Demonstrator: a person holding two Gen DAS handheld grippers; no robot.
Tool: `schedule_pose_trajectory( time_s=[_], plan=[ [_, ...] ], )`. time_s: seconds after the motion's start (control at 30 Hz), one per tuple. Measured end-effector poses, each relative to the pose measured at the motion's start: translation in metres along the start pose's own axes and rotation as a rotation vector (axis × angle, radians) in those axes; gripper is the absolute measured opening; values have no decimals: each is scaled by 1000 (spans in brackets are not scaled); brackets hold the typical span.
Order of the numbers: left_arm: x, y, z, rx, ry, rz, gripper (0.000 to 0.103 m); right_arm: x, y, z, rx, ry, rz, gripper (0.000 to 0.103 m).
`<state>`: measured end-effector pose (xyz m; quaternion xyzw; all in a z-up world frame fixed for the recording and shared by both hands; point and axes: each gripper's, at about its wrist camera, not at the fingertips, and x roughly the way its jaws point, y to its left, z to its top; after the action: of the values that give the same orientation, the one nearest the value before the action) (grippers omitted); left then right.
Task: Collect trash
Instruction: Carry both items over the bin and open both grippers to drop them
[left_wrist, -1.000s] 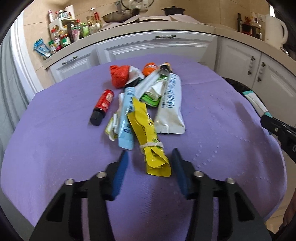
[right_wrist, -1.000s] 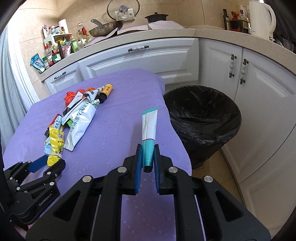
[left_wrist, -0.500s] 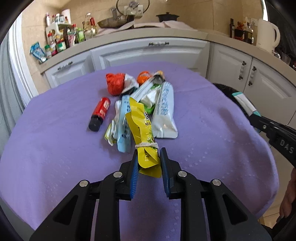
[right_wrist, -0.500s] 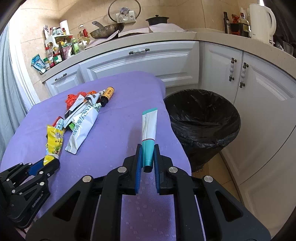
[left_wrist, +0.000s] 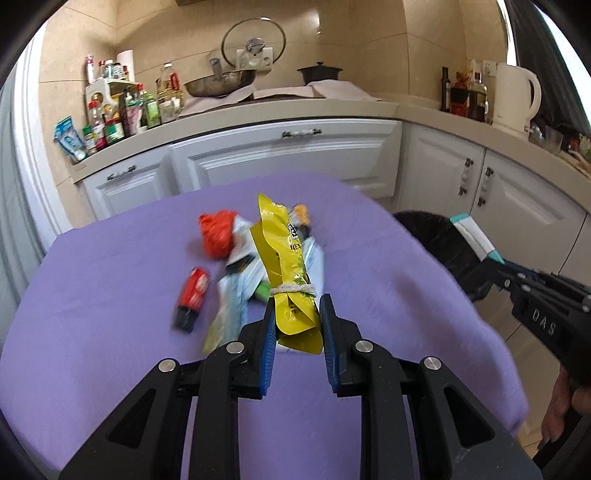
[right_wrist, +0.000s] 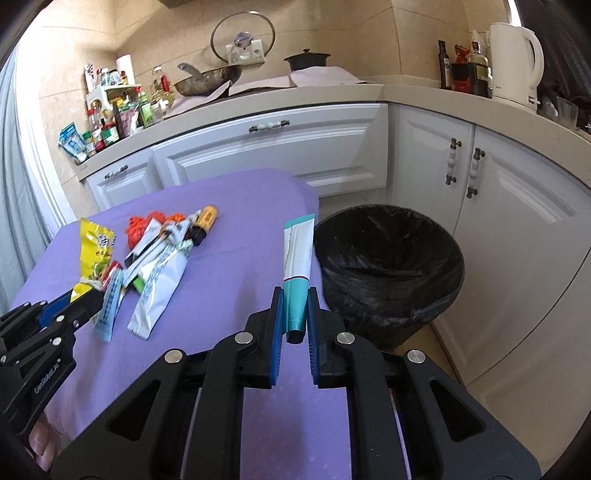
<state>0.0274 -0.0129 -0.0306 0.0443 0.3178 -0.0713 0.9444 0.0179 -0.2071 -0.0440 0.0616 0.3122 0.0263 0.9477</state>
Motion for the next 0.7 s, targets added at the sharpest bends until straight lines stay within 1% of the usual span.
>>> schedule_pose_trajectory(
  time_s=[0.1,0.23,0.43,0.53,0.7],
  plan=[
    [10,-11,15,10,-32,-22,24,4,-9,12,1,-18,-21,12],
    [28,-29,36,14,-51,-65,24,13,-24,25,3,-36,-65,12],
    [62,-66,62,59,-71,-105,23,38,-52,41,29,-43,-124,12],
    [80,-84,70,85,-63,-124,23,49,-65,48,41,-47,-149,12],
    [107,-109,73,132,-16,-152,23,71,-84,54,49,-43,-179,12]
  ],
)
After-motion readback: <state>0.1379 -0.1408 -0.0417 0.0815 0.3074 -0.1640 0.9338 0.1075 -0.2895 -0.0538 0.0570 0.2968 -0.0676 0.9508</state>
